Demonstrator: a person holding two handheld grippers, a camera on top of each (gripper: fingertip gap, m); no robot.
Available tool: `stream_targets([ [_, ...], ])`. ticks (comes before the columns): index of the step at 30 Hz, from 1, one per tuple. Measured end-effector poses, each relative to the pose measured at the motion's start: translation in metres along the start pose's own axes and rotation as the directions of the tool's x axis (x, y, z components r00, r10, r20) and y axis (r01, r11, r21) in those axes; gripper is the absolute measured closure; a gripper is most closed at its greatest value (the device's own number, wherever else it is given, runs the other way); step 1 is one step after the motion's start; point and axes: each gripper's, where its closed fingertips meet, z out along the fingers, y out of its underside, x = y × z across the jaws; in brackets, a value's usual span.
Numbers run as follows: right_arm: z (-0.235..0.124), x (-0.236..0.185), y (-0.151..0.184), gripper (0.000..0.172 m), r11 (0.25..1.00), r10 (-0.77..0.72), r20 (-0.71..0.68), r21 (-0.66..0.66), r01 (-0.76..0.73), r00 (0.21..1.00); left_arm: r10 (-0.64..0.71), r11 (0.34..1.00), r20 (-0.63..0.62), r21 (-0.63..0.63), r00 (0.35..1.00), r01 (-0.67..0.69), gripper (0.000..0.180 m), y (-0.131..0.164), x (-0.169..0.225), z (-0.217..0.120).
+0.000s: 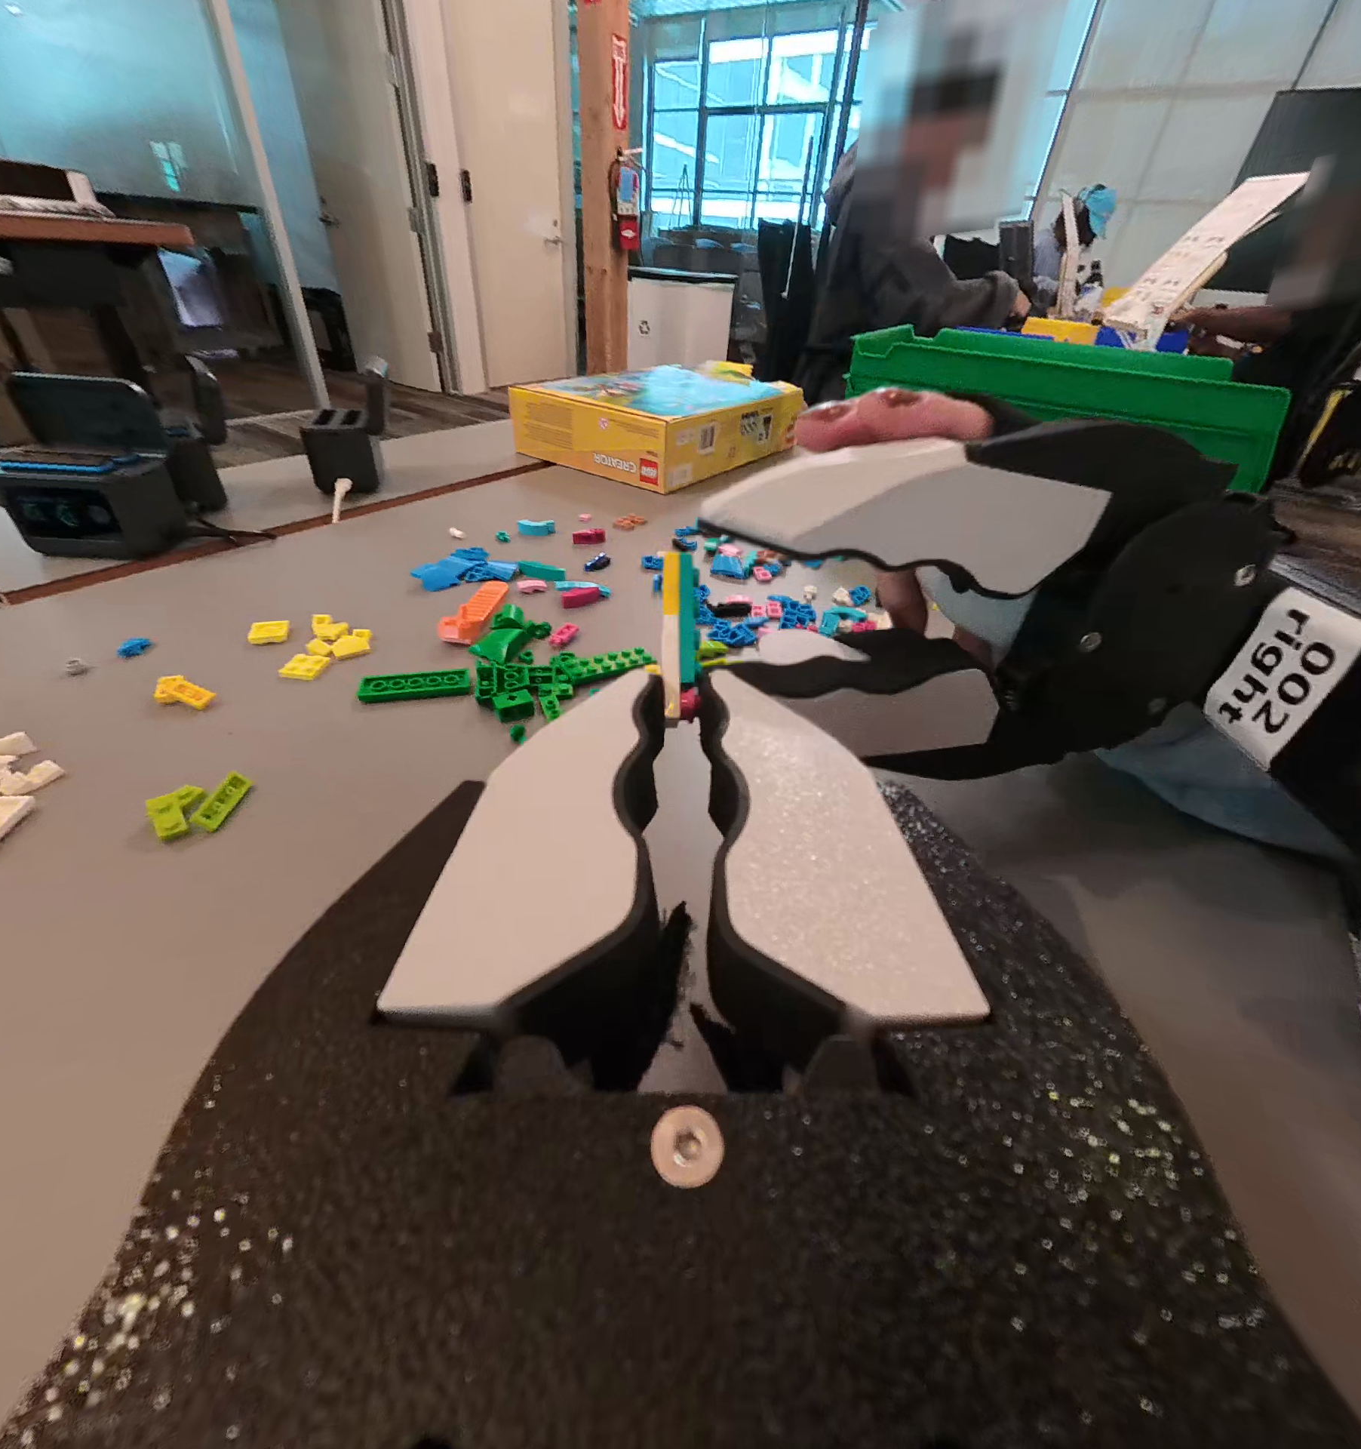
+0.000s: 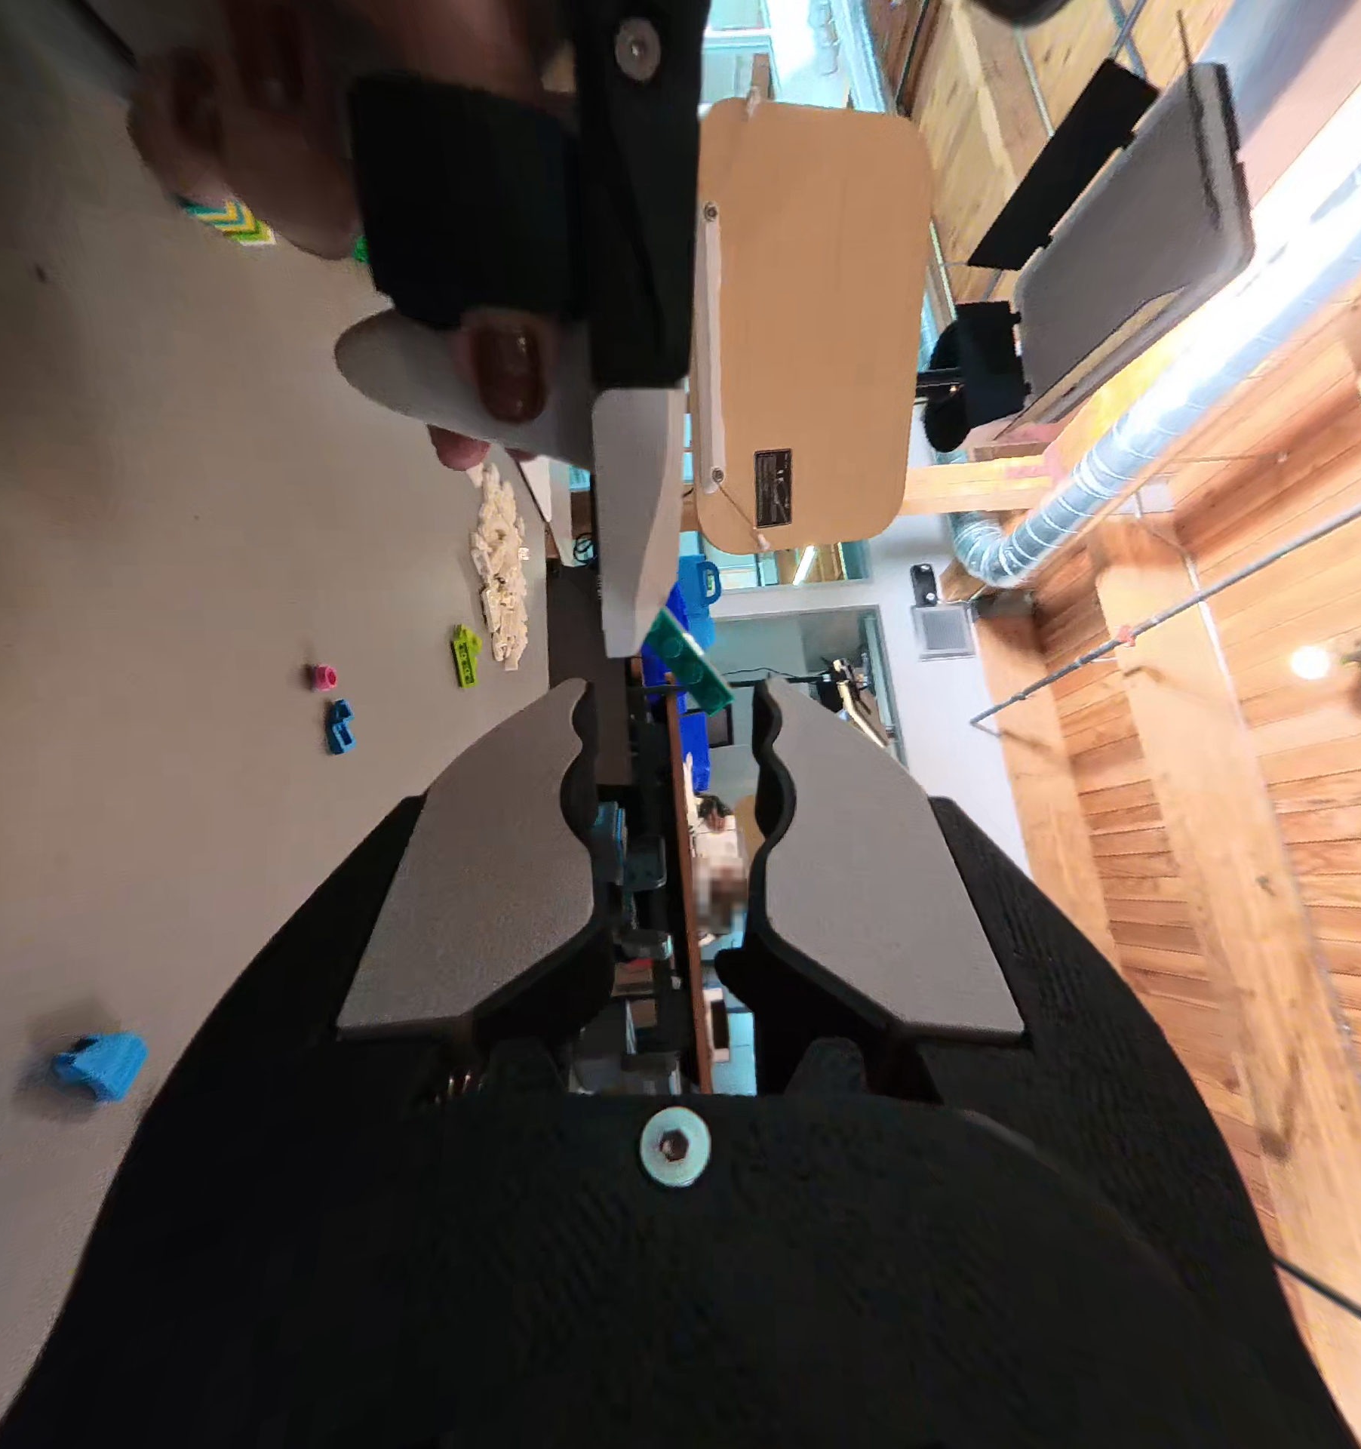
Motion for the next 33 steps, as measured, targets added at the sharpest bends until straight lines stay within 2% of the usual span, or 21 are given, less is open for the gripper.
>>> stream_targets([
  [3, -0.001, 0.005, 0.001, 0.139, 0.999, -0.036, -0.037, -0.011, 0.035, 0.999, 0.001, 1.0, -0.025, -0.025, 1.0, -0.002, 0.172, 0.004, 0.003, 0.001],
  [6, 0.0, 0.001, 0.001, 0.146, 0.989, -0.143, -0.036, -0.034, 0.141, 0.989, 0.004, 0.999, -0.048, -0.038, 0.999, -0.006, 0.172, 0.006, 0.008, 0.003],
  [8, 0.001, -0.001, 0.001, 0.159, 0.984, -0.172, -0.034, -0.051, 0.17, 0.984, 0.007, 0.999, -0.047, -0.032, 0.999, -0.008, 0.172, 0.006, 0.008, 0.003],
  [9, 0.001, -0.002, 0.002, 0.161, 0.985, -0.162, -0.028, -0.059, 0.16, 0.986, 0.006, 1.0, -0.041, -0.019, 0.999, -0.006, 0.172, 0.004, 0.007, 0.002],
  [11, 0.002, -0.001, 0.004, 0.164, 0.996, -0.056, -0.013, -0.07, 0.055, 0.998, 0.014, 0.997, -0.041, 0.078, 0.999, -0.01, 0.17, -0.01, 0.008, -0.001],
  [13, 0.003, 0.0, 0.003, 0.165, 0.981, 0.187, 0.033, -0.049, -0.185, 0.982, 0.074, 0.981, -0.037, 0.184, 0.997, -0.066, 0.154, -0.026, 0.013, -0.007],
  [14, 0.002, -0.001, -0.001, 0.166, 0.939, 0.345, 0.088, -0.034, -0.343, 0.934, 0.102, 0.973, -0.048, 0.212, 0.994, -0.089, 0.15, -0.03, 0.017, -0.01],
  [15, 0.001, -0.003, -0.006, 0.166, 0.866, 0.496, 0.155, -0.02, -0.499, 0.855, 0.111, 0.969, -0.069, 0.228, 0.991, -0.093, 0.147, -0.032, 0.021, -0.011],
  [17, -0.005, -0.002, -0.022, 0.166, 0.684, 0.691, 0.311, 0.009, -0.729, 0.652, 0.103, 0.968, -0.13, 0.243, 0.986, -0.069, 0.142, -0.034, 0.027, -0.013],
  [20, -0.015, 0.005, -0.035, 0.166, 0.454, 0.787, 0.471, -0.004, -0.891, 0.399, 0.08, 0.964, -0.251, 0.267, 0.965, -0.01, 0.15, -0.038, 0.036, -0.02],
  [23, -0.022, -0.001, -0.042, 0.165, 0.334, 0.785, 0.578, -0.091, -0.938, 0.224, 0.061, 0.96, -0.318, 0.278, 0.946, 0.031, 0.163, -0.04, 0.038, -0.026],
  [28, -0.025, -0.003, -0.051, 0.166, 0.178, 0.765, 0.643, -0.175, -0.968, 0.025, 0.055, 0.976, -0.387, 0.217, 0.92, 0.033, 0.165, -0.032, 0.045, -0.026],
  [31, -0.026, 0.0, -0.052, 0.166, 0.124, 0.756, 0.654, -0.194, -0.973, -0.034, 0.034, 0.975, -0.385, 0.214, 0.922, 0.053, 0.158, -0.031, 0.044, -0.025],
  [33, -0.026, -0.001, -0.052, 0.166, 0.108, 0.753, 0.656, -0.206, -0.973, -0.055, 0.014, 0.974, -0.397, 0.214, 0.918, 0.078, 0.16, -0.033, 0.044, -0.026],
])
